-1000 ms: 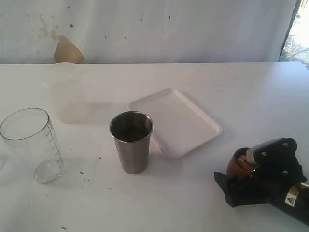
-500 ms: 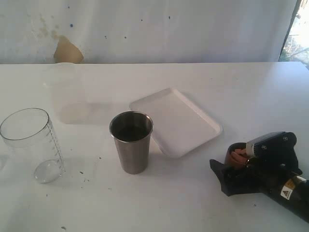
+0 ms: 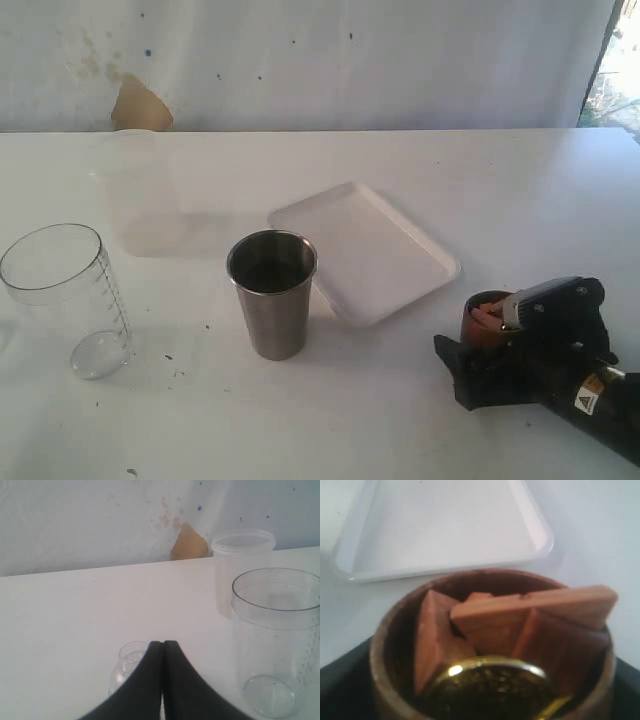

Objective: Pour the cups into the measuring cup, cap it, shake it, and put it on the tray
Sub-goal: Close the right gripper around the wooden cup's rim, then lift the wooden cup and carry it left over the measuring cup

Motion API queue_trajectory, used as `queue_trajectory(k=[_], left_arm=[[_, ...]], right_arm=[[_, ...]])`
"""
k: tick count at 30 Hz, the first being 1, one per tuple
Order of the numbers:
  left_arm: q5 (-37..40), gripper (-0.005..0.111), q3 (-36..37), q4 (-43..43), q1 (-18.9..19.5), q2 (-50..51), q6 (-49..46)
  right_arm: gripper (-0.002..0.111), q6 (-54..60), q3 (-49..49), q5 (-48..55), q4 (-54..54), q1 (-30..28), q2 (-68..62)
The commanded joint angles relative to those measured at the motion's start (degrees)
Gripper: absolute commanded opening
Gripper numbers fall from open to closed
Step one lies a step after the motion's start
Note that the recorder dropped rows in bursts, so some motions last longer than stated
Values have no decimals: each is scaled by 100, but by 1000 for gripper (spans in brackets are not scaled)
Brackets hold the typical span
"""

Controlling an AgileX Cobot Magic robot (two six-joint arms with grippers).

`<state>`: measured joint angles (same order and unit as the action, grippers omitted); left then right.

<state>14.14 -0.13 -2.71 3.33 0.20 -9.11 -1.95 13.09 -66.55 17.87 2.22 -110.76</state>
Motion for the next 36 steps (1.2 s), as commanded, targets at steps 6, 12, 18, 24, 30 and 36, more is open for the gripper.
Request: queue_trajectory(k=[6, 12, 18, 24, 30, 36], left_arm=[[-79, 0, 13, 0, -11, -20, 4], [-79, 0, 13, 0, -11, -20, 4], [-79, 0, 13, 0, -11, -20, 4], [-79, 0, 13, 0, -11, -20, 4], [-79, 0, 13, 0, -11, -20, 4], [-79, 0, 13, 0, -11, -20, 4]], right_arm=[[1, -85, 13, -138, 783, 2, 196], [0, -312, 16, -177, 812, 2, 707], [0, -1888, 714, 781, 1792, 2, 1793], [0, -4254, 2769, 2902, 3365, 1068, 2598], [0, -4630, 4907, 3995, 3379, 2758, 1844], [0, -4607, 5940, 4352, 3489, 3534, 773]])
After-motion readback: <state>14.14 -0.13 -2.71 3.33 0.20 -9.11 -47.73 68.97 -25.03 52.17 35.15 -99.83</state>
